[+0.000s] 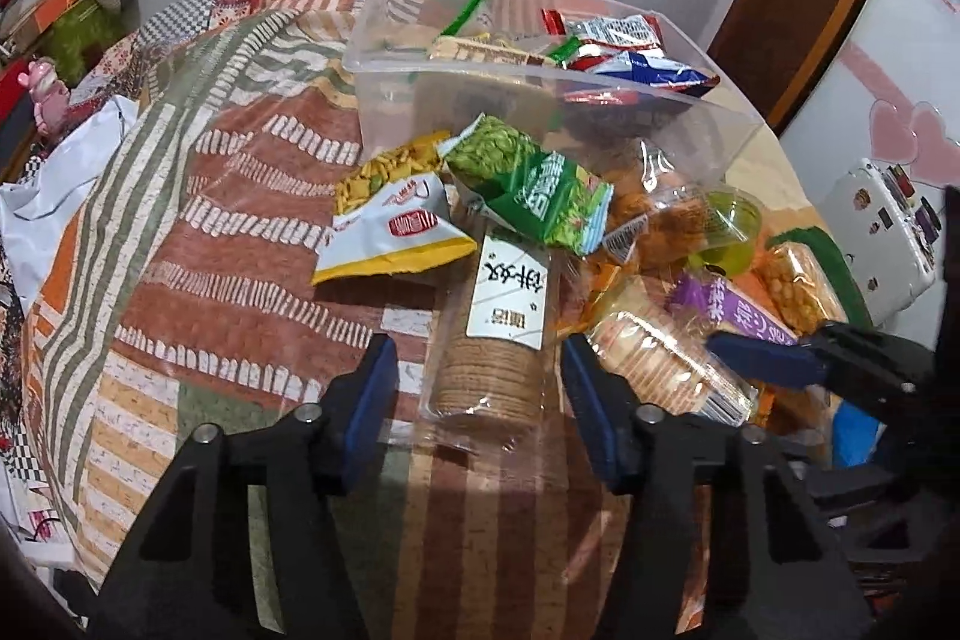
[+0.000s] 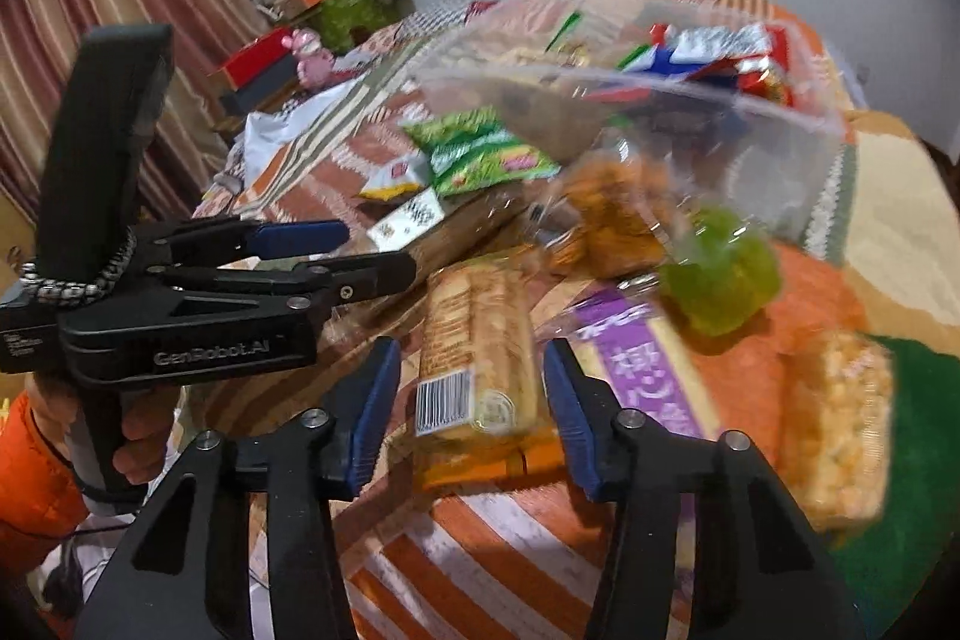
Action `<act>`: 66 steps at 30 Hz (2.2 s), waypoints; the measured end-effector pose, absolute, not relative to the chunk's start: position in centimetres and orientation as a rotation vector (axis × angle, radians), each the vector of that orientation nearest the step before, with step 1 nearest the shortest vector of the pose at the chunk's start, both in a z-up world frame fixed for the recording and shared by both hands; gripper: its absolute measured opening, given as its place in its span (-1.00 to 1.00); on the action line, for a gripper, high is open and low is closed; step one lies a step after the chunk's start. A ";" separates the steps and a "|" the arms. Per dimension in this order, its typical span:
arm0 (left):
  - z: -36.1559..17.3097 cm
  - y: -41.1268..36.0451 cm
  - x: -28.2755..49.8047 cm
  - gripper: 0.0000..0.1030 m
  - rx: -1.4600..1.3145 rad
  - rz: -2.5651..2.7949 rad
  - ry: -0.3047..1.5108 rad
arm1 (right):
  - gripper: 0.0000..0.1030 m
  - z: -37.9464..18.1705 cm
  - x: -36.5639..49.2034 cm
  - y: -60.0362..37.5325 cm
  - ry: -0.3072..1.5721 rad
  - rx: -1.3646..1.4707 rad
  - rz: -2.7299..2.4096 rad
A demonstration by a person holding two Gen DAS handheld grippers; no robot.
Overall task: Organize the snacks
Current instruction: 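Grasp the tall cracker roll with the left tool while the right grasps a biscuit pack, then lower the cracker roll and biscuit pack into the clear box and release both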
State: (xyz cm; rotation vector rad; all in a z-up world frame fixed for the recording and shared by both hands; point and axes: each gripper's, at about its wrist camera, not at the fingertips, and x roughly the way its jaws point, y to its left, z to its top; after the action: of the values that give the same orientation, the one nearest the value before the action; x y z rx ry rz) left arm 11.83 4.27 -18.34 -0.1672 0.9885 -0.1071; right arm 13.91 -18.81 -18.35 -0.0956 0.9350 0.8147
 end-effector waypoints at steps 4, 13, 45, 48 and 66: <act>-18.5 4.6 11.9 0.07 -0.178 -0.108 0.993 | -0.18 -19.5 14.1 -18.0 0.956 -0.118 0.819; -18.0 3.4 13.8 0.08 -0.132 -0.126 0.963 | -0.29 -18.6 13.6 -19.0 0.924 -0.099 0.787; -12.7 3.0 10.9 -0.35 -0.113 -0.136 0.838 | -0.31 -12.0 15.0 -26.1 0.750 0.096 0.659; -11.5 3.4 10.7 -0.35 -0.115 -0.137 0.806 | -0.31 -11.3 15.4 -26.1 0.730 0.097 0.652; -6.6 6.0 16.7 -0.35 -0.143 -0.093 0.674 | -0.31 -7.5 20.5 -24.6 0.610 0.110 0.625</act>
State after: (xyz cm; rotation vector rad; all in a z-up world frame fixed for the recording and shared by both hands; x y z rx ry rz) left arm 16.71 6.01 -6.65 -0.1435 0.6741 -0.0933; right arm 20.46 -24.60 -7.51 0.1097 0.6103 0.6248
